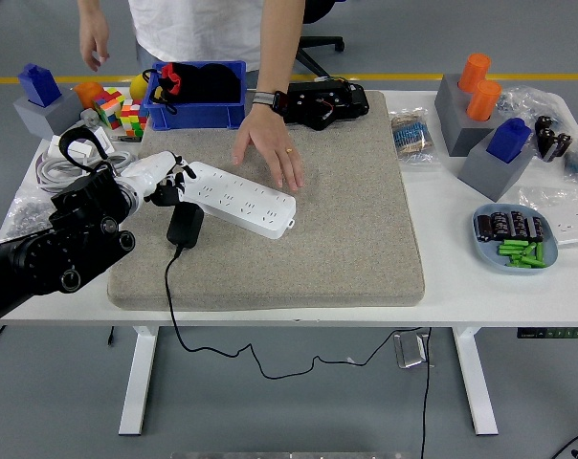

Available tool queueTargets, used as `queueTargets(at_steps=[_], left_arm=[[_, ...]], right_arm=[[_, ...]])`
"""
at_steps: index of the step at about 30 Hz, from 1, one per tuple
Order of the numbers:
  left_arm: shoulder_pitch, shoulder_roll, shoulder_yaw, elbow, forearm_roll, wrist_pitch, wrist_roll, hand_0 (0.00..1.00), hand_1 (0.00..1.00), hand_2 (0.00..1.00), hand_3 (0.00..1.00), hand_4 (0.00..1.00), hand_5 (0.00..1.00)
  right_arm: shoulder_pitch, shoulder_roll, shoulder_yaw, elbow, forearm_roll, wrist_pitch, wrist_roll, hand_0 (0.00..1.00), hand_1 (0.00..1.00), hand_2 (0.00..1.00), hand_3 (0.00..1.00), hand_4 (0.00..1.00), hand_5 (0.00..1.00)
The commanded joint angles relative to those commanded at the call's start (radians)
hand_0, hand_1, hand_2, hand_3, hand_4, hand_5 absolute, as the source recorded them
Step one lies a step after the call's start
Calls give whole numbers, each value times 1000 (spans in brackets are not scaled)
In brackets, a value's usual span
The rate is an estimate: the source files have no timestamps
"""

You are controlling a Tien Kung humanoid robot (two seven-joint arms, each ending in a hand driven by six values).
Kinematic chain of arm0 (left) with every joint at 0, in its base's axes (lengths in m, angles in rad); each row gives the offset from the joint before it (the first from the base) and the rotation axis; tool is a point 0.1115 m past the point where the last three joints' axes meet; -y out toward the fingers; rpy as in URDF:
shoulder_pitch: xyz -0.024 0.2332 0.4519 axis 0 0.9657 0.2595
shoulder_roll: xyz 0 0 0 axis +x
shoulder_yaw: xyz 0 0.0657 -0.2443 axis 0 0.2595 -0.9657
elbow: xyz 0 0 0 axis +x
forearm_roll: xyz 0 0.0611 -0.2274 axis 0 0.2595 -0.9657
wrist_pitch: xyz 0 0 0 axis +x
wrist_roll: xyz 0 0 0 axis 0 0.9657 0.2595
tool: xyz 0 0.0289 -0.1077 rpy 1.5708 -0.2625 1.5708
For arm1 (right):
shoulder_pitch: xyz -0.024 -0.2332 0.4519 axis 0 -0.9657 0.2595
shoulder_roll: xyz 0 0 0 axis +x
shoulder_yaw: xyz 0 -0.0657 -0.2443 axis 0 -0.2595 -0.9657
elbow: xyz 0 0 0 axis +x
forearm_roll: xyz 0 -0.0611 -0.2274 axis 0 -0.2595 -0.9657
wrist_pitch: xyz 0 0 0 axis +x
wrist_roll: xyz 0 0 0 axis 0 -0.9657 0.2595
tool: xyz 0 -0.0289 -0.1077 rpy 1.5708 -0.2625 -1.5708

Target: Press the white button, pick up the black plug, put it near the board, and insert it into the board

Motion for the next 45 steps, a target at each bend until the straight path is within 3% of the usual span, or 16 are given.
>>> queueTargets(at_steps=[17,27,45], left_arm=[[-37,-47,40,77,0,2,7,2,7,59,678,2,2],[-56,-68,101,113,7,-4,12,2,7,59,678,2,2],[-81,-95,157,137,19,-8,17,2,6,59,676,2,2]], right_arm=[[-1,0,-51,2,27,3,-4,843,827,871,838,853,653],[1,1,-70,4,37,3,-5,842,824,870,836,852,650],[6,3,-77,3,44,3,-6,839,821,867,834,849,645]])
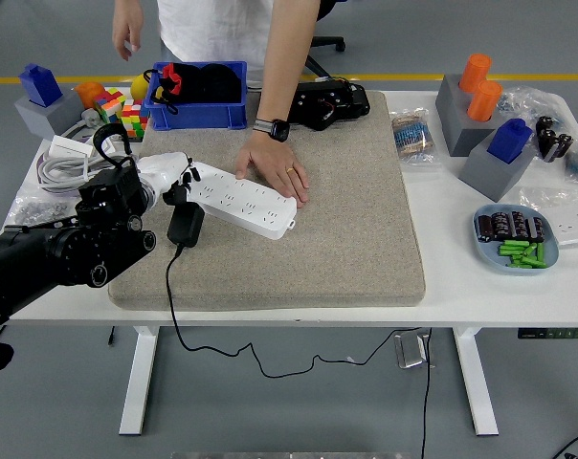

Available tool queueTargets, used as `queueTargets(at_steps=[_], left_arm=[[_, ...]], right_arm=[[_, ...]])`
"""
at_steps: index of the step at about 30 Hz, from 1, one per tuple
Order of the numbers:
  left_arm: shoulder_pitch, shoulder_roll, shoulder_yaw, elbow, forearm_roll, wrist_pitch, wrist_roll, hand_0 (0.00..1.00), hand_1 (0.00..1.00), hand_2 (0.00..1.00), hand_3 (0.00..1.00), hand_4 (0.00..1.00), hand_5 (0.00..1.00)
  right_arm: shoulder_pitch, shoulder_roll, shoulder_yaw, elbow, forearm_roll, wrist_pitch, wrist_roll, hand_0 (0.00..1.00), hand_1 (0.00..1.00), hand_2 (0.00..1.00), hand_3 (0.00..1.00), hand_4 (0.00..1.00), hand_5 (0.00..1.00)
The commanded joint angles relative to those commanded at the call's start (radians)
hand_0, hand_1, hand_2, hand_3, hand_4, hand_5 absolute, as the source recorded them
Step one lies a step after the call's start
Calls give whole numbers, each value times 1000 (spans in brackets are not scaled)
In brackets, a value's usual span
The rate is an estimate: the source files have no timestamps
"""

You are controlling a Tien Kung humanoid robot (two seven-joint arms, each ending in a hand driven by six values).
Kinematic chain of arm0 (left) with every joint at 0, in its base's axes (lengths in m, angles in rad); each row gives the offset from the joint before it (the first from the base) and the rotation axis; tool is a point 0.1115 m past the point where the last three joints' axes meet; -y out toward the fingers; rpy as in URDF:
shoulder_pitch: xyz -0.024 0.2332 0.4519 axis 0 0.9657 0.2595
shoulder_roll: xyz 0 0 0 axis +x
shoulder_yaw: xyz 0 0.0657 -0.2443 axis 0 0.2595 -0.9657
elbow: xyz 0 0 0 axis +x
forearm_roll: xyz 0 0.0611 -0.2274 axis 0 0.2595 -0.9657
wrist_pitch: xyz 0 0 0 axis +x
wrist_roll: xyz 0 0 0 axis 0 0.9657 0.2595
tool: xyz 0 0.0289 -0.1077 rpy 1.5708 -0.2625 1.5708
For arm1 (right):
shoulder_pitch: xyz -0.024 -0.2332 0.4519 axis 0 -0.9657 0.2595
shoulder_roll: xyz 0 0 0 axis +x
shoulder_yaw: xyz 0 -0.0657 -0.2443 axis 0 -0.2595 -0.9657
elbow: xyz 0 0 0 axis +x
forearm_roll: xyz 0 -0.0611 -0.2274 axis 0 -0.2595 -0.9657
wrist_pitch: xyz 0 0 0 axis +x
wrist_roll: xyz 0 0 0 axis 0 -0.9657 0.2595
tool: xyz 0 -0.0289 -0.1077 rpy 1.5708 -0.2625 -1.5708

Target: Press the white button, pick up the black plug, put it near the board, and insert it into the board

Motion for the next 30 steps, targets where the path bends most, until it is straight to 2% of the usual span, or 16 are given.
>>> queueTargets(at_steps=[22,30], left_arm=[[-30,-22,74,39,-29,-14,9,2,6,56,669,2,2],[-26,1,31,-9,-14,1,0,2,6,54,666,2,2]], right_arm=[[15,-2,-33,1,15,0,-1,834,819,859,829,845,641],[10,-4,-38,0,15,0,-1,834,818,860,829,845,641]])
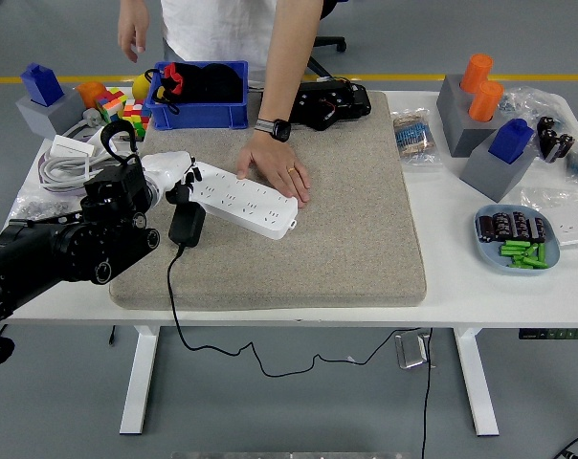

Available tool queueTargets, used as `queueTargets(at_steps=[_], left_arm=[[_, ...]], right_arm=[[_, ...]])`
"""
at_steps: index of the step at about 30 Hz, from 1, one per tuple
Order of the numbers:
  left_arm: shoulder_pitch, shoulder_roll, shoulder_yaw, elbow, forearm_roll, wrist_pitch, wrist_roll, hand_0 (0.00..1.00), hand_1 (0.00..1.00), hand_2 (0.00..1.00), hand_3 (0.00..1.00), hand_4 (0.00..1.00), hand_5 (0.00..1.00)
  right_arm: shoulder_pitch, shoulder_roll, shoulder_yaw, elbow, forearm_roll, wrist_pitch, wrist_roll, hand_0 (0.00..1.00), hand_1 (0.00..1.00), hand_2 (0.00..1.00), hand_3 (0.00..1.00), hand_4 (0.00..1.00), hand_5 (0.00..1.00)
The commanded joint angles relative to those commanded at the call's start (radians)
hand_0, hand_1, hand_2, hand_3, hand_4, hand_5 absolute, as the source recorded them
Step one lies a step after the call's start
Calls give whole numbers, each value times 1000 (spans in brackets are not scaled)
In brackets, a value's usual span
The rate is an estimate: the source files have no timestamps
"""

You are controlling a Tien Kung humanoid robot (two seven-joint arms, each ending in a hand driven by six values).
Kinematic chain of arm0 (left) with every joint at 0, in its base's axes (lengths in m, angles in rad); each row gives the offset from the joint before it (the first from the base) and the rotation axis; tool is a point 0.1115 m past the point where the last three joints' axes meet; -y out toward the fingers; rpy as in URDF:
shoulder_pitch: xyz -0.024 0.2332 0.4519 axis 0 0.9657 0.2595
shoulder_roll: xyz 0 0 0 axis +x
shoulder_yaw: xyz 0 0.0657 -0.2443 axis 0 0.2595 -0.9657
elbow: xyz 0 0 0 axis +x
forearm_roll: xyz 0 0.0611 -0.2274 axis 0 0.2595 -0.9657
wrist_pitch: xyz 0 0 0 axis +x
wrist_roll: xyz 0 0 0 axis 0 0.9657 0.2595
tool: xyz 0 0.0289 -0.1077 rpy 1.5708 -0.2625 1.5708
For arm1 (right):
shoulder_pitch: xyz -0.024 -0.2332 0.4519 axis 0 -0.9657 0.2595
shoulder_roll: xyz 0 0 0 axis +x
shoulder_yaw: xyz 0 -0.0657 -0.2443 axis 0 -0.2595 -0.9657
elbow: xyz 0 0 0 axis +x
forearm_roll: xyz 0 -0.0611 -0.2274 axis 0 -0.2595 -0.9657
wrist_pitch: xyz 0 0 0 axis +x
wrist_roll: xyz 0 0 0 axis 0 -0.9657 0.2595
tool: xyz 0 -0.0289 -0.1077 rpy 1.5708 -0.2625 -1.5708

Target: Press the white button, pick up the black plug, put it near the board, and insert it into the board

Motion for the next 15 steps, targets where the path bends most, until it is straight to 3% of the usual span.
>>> queueTargets(at_steps=[7,15], left_arm=[[31,33,-121,-66,36,25,-10,2,6,54,667,2,2],[131,87,-330,-193,124,82,-32,2,12,74,669,2,2]], right_arm=[[-2,-2,-5,0,0,0,0,832,818,859,828,845,641],[-6,2,-9,6,-1,1,0,831,818,858,827,844,641]])
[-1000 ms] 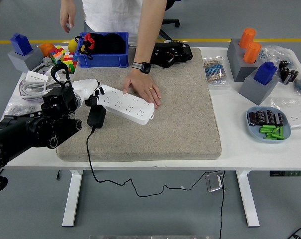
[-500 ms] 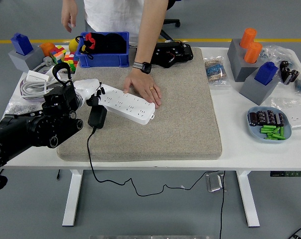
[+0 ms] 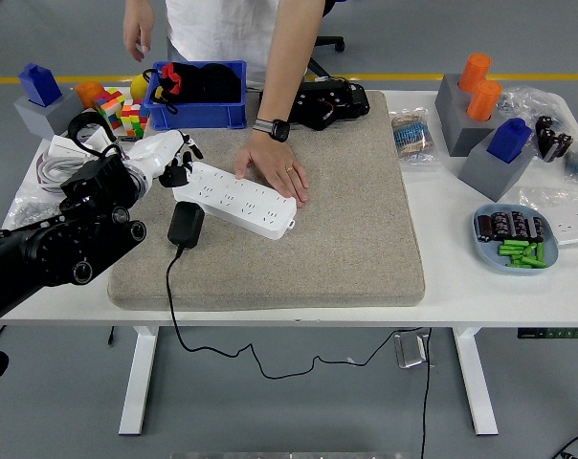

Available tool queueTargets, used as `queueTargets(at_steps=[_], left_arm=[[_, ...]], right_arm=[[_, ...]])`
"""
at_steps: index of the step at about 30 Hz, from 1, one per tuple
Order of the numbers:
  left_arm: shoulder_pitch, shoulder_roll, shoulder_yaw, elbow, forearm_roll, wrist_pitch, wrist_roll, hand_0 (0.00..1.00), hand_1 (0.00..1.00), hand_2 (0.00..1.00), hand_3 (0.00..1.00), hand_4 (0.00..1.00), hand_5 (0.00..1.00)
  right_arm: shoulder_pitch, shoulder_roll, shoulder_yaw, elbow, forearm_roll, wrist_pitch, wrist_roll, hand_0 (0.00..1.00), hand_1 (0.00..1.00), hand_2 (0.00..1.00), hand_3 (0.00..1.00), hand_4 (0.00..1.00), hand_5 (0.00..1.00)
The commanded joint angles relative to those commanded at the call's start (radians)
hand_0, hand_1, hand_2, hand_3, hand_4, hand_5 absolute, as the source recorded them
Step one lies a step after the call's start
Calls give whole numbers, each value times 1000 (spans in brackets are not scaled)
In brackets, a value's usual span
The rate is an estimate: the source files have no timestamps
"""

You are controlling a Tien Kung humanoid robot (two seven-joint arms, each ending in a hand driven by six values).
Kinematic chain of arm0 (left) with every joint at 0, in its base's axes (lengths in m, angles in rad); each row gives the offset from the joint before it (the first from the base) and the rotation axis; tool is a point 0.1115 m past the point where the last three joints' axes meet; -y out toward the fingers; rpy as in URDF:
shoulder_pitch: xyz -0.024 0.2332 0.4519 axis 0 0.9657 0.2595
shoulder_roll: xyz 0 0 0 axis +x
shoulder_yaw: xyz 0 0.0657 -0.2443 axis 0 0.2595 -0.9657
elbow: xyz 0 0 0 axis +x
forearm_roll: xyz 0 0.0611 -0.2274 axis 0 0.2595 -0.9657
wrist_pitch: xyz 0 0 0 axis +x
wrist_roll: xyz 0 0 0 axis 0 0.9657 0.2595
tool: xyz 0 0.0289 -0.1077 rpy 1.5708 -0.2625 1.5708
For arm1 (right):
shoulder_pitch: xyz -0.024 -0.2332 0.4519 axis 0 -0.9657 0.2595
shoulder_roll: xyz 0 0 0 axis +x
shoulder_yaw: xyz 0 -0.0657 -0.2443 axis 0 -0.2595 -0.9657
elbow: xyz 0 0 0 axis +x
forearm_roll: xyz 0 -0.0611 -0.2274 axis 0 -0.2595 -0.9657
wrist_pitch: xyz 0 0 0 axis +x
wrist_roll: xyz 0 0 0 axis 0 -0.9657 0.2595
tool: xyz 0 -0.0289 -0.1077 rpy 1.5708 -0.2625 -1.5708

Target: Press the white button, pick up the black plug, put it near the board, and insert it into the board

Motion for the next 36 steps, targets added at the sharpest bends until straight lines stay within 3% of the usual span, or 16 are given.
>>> queueTargets(at_steps=[3,4,9,10,15,16,21,22,29,36], left_arm=[[43,16,-66,-54,17,31,-8,2,12,74,669,2,2],[60,22,-88,-76,22,45,-12,147,186,233,655,364,2],[144,43,-185,-187,43,68,28,147,186,233,655,364,2],[159,45,-200,-208,47,67,41,383,597,588,756,811,115],[254,51,-271,-324,75,37,129,383,597,588,756,811,115],[275,51,-278,-345,75,38,134,822,884,882,922,926,332],[348,47,-293,-399,86,51,132,822,884,882,922,926,332],[363,43,-297,-407,93,52,134,876,946,965,998,998,554],[434,5,-321,-408,127,65,139,881,955,978,998,998,589],[441,-15,-309,-391,194,57,164,884,958,978,998,998,594]], right_arm=[[-4,0,2,0,-2,0,0,831,818,858,827,844,641],[-4,0,3,0,-3,0,0,831,817,855,826,844,641],[-7,2,14,1,-9,1,0,831,817,855,826,844,641],[-8,3,15,1,-10,1,0,830,816,852,824,845,641],[-12,7,25,2,-15,1,0,830,816,852,824,845,641],[-14,8,27,3,-15,1,-1,831,814,848,826,844,641],[-20,11,33,3,-19,2,-1,831,814,848,826,844,641],[-22,11,34,3,-20,2,-1,831,814,846,825,844,641],[-27,15,38,6,-23,4,-1,830,811,845,818,844,641],[-22,16,40,14,-22,4,-1,830,812,844,816,843,640]])
